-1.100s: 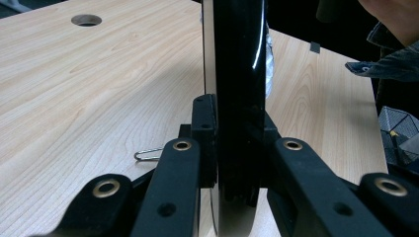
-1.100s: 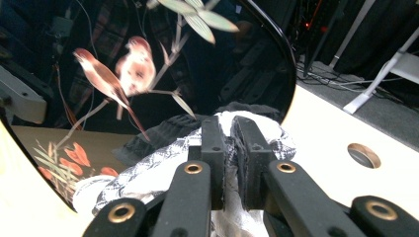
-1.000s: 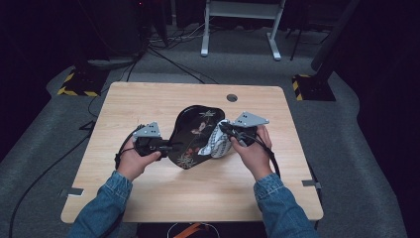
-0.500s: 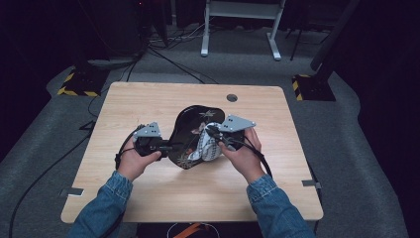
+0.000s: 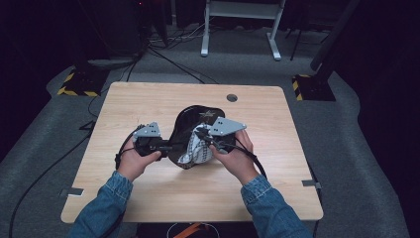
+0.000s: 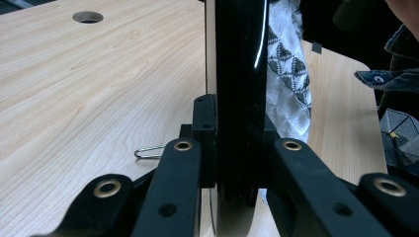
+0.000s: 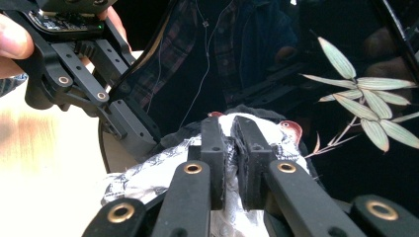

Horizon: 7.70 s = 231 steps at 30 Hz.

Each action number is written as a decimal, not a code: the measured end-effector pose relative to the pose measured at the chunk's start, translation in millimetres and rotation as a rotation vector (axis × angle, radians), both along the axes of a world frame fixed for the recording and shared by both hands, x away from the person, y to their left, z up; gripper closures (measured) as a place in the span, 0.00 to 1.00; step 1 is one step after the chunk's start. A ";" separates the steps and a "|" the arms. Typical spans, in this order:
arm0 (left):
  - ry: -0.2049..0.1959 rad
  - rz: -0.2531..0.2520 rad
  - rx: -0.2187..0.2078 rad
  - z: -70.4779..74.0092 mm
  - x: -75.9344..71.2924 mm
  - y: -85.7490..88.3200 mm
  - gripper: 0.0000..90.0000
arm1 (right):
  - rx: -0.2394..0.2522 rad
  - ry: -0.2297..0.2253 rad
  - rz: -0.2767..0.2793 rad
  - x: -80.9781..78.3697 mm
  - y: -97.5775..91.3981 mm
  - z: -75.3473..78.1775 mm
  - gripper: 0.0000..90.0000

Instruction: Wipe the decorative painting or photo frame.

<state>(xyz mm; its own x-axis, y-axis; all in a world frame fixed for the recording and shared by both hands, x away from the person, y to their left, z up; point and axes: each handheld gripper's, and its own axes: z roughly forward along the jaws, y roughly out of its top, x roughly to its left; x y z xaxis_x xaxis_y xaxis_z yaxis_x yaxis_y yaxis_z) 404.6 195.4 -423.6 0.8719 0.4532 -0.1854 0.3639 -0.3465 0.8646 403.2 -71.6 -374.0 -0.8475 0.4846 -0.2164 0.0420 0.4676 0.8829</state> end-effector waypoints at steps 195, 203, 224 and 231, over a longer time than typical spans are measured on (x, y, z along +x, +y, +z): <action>0.040 -0.004 -0.019 0.8 -1.0 -3.7 0.87 | -0.113 0.106 -0.034 17.2 -35.8 -58.6 0.94; 0.043 -0.006 -0.022 0.8 -1.1 -3.8 0.86 | -0.128 0.130 -0.096 26.4 -53.5 -67.4 0.93; 0.048 -0.001 -0.018 1.3 -1.6 -5.9 0.86 | -0.122 0.062 0.036 3.7 -10.7 -44.9 0.93; 0.045 0.000 -0.013 1.5 -1.7 -5.9 0.87 | -0.102 0.044 0.085 -2.1 -0.5 -41.0 0.93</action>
